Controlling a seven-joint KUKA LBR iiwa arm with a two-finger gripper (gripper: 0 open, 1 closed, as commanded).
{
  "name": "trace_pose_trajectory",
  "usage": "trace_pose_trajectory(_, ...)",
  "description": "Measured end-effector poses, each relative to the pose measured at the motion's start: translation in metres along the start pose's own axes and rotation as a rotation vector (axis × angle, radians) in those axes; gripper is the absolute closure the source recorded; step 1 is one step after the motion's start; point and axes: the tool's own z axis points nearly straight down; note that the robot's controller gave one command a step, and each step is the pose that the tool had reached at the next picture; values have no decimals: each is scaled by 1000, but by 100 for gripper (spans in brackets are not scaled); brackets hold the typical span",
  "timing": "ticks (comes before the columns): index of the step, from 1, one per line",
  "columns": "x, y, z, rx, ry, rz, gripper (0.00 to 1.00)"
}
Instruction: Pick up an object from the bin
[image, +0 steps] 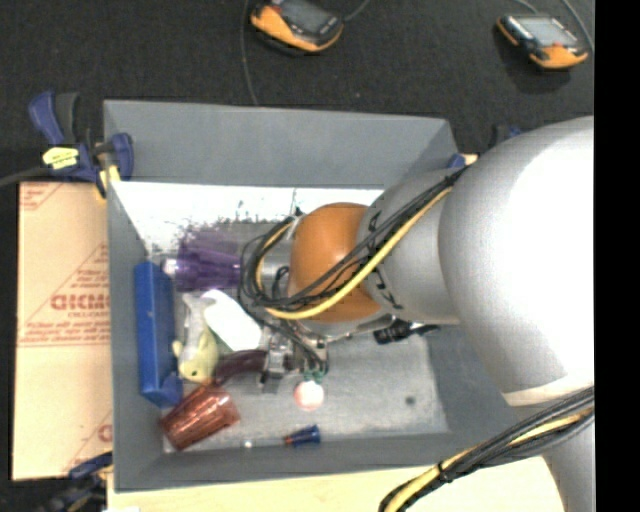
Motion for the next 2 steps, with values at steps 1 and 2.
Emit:
trace_pose_trajectory(1, 5, 2, 1, 1, 1, -8, 0)
trace_pose_trajectory(2, 5, 2, 1, 0, 1, -8, 100)
